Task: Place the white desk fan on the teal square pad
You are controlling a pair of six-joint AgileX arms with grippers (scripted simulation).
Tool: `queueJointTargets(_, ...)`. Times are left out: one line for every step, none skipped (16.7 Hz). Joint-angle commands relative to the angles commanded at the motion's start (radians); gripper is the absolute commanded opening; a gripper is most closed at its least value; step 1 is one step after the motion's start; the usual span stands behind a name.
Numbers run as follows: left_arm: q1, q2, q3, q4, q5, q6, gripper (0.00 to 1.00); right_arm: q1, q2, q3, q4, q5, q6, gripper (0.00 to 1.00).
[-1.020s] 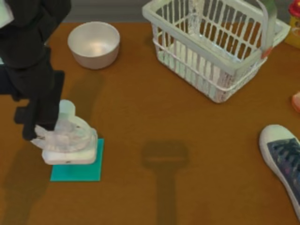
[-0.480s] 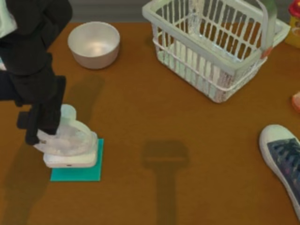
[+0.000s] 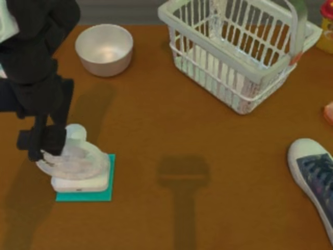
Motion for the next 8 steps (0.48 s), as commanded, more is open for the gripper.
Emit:
queueJointTargets(0.000, 0.000, 0.000, 0.000, 0.000, 0.000, 0.90, 0.000, 0.000, 0.000, 0.000, 0.000, 0.000, 1.00)
queueJointTargets(0.000, 0.000, 0.000, 0.000, 0.000, 0.000, 0.98, 0.000, 0.000, 0.000, 0.000, 0.000, 0.000, 1.00)
queueJointTargets(0.000, 0.000, 0.000, 0.000, 0.000, 0.000, 1.00, 0.000, 0.000, 0.000, 0.000, 0.000, 0.000, 1.00)
queueJointTargets(0.000, 0.000, 0.000, 0.000, 0.000, 0.000, 1.00, 0.000, 0.000, 0.000, 0.000, 0.000, 0.000, 1.00)
queueJointTargets(0.000, 0.000, 0.000, 0.000, 0.000, 0.000, 1.00, 0.000, 0.000, 0.000, 0.000, 0.000, 0.000, 1.00)
queueJointTargets(0.000, 0.000, 0.000, 0.000, 0.000, 0.000, 1.00, 0.000, 0.000, 0.000, 0.000, 0.000, 0.000, 1.00)
queueJointTargets(0.000, 0.000, 0.000, 0.000, 0.000, 0.000, 1.00, 0.000, 0.000, 0.000, 0.000, 0.000, 0.000, 1.00)
queueJointTargets(0.000, 0.000, 0.000, 0.000, 0.000, 0.000, 1.00, 0.000, 0.000, 0.000, 0.000, 0.000, 0.000, 1.00)
